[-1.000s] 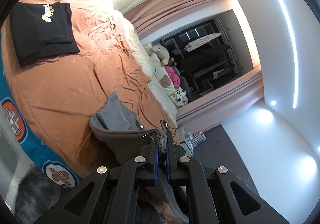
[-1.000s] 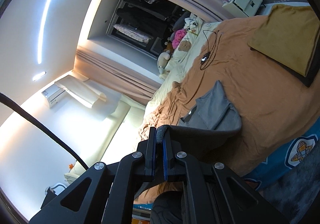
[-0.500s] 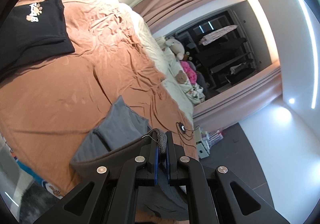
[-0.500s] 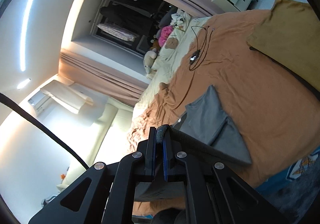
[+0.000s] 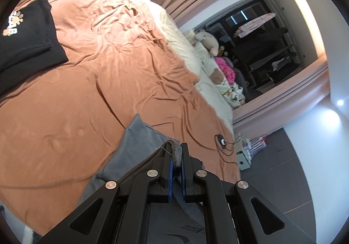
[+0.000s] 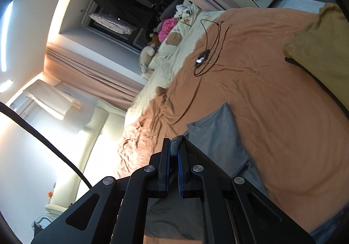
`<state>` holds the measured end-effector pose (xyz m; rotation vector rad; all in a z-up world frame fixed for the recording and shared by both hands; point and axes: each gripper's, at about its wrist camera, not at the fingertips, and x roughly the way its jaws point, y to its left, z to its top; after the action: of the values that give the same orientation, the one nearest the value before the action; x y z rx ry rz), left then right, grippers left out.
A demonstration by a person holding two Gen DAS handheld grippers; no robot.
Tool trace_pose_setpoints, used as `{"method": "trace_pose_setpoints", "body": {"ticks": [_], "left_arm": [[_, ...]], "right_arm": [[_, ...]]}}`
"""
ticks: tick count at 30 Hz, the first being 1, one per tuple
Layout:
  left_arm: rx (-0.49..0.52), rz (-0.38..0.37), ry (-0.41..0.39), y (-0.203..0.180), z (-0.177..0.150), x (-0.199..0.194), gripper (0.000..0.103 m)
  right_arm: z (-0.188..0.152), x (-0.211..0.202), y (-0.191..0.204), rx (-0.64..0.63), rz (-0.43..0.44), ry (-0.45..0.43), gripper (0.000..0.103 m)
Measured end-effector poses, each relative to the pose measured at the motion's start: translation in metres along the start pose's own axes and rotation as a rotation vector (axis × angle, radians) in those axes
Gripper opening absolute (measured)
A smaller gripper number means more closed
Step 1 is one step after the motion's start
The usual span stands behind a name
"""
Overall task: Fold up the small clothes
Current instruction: 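Lower the held grey shirt edge onto the bed with both grippers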
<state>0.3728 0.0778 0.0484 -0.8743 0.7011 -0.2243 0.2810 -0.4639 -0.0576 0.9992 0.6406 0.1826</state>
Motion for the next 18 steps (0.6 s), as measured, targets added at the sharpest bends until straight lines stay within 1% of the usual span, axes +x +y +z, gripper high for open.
{"method": "trace_pose_setpoints", "body": {"ticks": [7,10,12,18], "left_arm": [[0.024,0.076,0.042,0.003,0.019,0.06,0.005],[0.024,0.116,0.064,0.01,0.024,0.084,0.005],[0.014,0.129,0.086,0.014,0.028,0.103,0.005],[0.042,0.209,0.126,0.024,0.038,0.152,0.005]], "right_arm": [[0.024,0.04,0.008,-0.012,-0.074,0.031,0.002],[0.032,0.06,0.012,-0.02,-0.11,0.056,0.002],[0.037,0.072,0.015,-0.027,-0.131,0.076,0.002],[0.056,0.105,0.019,-0.039,-0.183,0.116,0.002]]}}
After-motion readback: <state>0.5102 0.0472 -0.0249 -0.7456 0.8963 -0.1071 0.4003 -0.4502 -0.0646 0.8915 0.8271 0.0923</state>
